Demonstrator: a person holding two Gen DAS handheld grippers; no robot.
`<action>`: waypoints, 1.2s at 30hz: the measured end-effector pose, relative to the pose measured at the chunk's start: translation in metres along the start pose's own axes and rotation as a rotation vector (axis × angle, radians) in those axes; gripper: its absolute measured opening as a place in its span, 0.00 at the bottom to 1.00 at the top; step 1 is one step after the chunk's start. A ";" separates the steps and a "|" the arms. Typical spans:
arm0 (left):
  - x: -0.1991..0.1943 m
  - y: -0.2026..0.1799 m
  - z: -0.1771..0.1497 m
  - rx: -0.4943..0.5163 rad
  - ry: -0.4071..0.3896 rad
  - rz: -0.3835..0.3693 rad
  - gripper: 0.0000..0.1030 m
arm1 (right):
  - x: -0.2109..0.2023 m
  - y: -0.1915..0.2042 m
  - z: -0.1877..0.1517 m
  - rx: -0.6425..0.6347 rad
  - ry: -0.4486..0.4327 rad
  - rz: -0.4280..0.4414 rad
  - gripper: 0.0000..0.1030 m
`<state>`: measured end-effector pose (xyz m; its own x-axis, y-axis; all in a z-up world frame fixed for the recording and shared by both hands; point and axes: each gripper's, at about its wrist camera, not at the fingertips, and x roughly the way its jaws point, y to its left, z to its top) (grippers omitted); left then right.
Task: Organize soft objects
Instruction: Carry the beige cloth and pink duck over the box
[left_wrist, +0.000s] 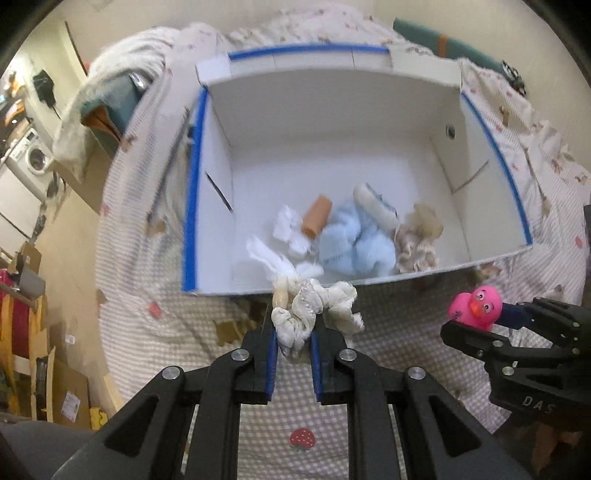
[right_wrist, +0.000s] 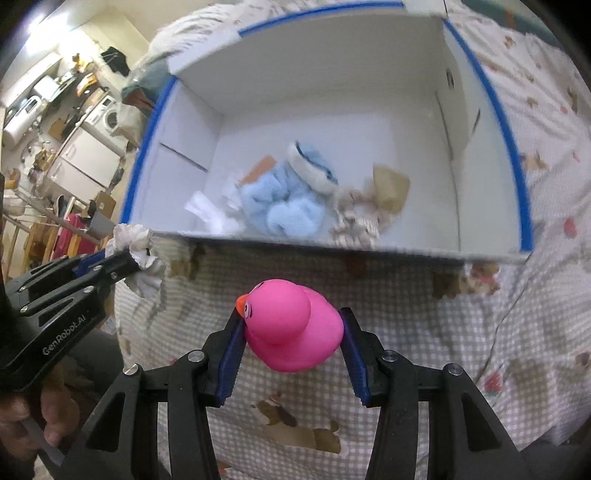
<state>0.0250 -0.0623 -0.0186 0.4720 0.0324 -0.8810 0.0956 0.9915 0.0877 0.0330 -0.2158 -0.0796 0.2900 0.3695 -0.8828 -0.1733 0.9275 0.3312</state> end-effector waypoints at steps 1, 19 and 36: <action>-0.006 0.003 0.003 -0.001 -0.019 0.005 0.13 | -0.006 0.003 0.002 -0.011 -0.017 0.000 0.50; 0.011 0.020 0.069 -0.013 -0.102 -0.004 0.13 | -0.049 0.017 0.072 -0.088 -0.168 -0.007 0.50; 0.097 0.031 0.090 -0.111 -0.031 -0.001 0.13 | 0.019 -0.030 0.091 0.020 -0.118 -0.024 0.50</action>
<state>0.1529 -0.0401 -0.0598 0.4993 0.0292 -0.8660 -0.0003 0.9994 0.0335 0.1290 -0.2314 -0.0759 0.4033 0.3497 -0.8456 -0.1460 0.9368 0.3179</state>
